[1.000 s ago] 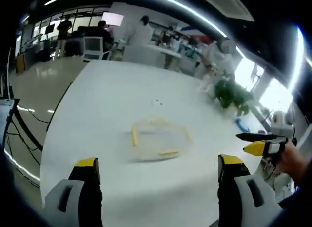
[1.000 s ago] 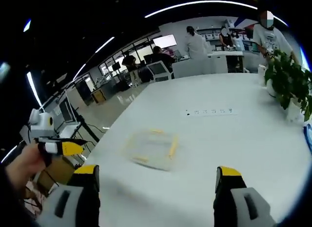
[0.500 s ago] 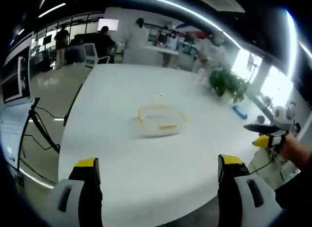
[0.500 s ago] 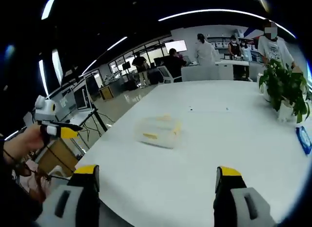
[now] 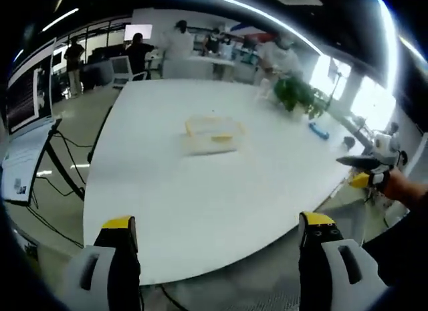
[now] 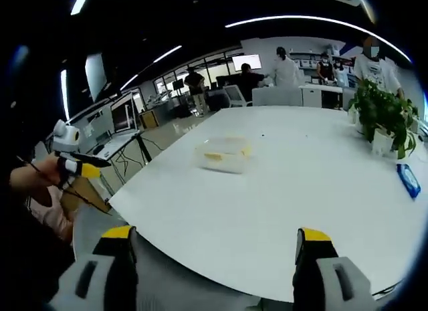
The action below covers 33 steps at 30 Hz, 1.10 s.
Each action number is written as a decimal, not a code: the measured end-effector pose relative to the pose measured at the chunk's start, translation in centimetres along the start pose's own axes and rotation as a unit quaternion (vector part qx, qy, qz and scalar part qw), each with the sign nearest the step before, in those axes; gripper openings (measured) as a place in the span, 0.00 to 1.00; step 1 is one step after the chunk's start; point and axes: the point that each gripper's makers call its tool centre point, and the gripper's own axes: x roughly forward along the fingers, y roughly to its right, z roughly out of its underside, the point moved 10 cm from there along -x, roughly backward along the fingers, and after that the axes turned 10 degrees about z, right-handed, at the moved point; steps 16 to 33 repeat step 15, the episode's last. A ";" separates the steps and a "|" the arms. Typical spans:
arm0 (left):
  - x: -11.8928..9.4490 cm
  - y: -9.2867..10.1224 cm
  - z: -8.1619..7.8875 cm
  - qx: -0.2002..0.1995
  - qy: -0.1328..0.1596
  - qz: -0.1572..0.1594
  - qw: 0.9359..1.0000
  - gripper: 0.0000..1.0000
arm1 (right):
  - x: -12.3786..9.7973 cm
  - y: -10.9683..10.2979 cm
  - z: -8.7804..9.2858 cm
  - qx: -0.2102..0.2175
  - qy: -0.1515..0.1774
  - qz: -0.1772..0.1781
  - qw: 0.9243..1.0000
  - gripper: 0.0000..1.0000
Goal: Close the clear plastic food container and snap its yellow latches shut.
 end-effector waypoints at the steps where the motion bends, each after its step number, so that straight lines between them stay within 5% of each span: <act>1: -0.3 0.0 0.2 -0.002 0.001 -0.003 1.000 0.99 | -0.3 -0.2 0.0 0.002 0.002 -0.005 1.000 1.00; 12: -2.0 -0.1 2.4 -0.028 0.014 -0.012 0.999 0.99 | -1.2 -0.8 0.8 0.006 0.001 -0.010 1.000 1.00; 33: -2.4 -0.3 2.4 -0.041 0.019 -0.012 0.999 0.99 | -1.3 -0.8 0.5 0.005 0.006 -0.007 1.000 1.00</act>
